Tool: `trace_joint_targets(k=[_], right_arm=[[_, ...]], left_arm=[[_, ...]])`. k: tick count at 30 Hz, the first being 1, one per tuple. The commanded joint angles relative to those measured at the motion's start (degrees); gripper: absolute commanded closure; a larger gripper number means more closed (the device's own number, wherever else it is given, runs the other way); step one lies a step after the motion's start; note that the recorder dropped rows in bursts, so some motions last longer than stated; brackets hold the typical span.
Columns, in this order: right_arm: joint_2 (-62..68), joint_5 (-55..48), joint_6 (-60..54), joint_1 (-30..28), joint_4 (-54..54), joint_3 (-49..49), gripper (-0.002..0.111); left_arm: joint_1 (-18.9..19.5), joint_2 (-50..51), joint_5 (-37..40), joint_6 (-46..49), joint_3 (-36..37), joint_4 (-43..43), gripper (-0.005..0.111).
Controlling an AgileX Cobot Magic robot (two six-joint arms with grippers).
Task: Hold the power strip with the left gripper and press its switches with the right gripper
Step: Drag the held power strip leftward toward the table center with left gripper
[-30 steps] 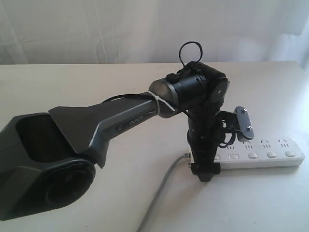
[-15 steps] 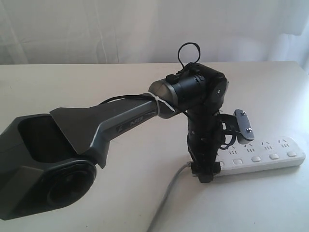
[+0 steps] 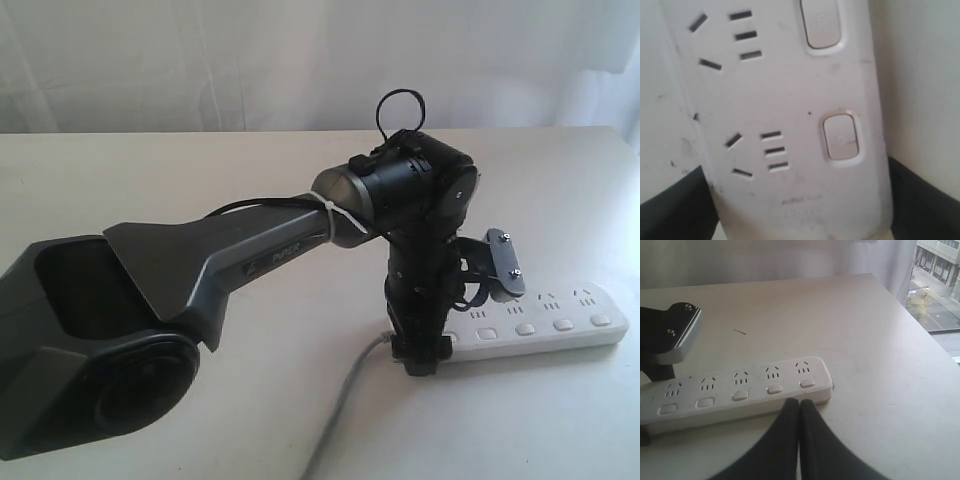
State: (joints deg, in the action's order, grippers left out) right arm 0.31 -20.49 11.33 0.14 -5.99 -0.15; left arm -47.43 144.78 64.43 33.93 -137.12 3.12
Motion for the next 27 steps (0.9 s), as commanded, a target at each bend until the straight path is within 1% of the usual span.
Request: trace_joint_targets(k=[1,4,8,13,18,19,25,26,27], right_arm=[[-0.31,0.35,0.05,-0.14,0.00,0.15,0.108],[-0.31,0.35,0.05,-0.14,0.00,0.15,0.108],[-0.31,0.35,0.05,-0.14,0.00,0.15,0.108],[-0.31,0.35,0.05,-0.14,0.00,0.15,0.108],[-0.31,0.35,0.05,-0.14,0.00,0.15,0.108],[-0.31,0.35,0.05,-0.14,0.00,0.15,0.108],[-0.31,0.35,0.05,-0.14,0.00,0.15,0.108],[-0.31,0.35,0.05,-0.14,0.00,0.15,0.108],[-0.31,0.35,0.05,-0.14,0.00,0.15,0.108]], left_arm=[[-0.05,-0.89,5.53,-2.04,1.38,2.99,0.107],[0.06,-3.00,5.53,-1.60,3.33,2.05,0.107],[1.51,-6.44,5.53,-0.61,8.58,-0.98,0.107],[4.04,-13.05,5.53,-0.16,18.64,-4.33,0.107],[4.14,-22.92,4.69,-0.16,31.80,-3.88,0.107],[4.14,-25.20,2.61,-0.16,34.40,-3.88,0.107],[4.14,-38.04,-11.05,-0.31,56.56,-2.11,0.107],[4.14,-40.40,-14.91,-0.97,61.16,-1.70,0.107],[4.27,-41.89,-17.52,-1.27,64.09,-1.36,0.107]])
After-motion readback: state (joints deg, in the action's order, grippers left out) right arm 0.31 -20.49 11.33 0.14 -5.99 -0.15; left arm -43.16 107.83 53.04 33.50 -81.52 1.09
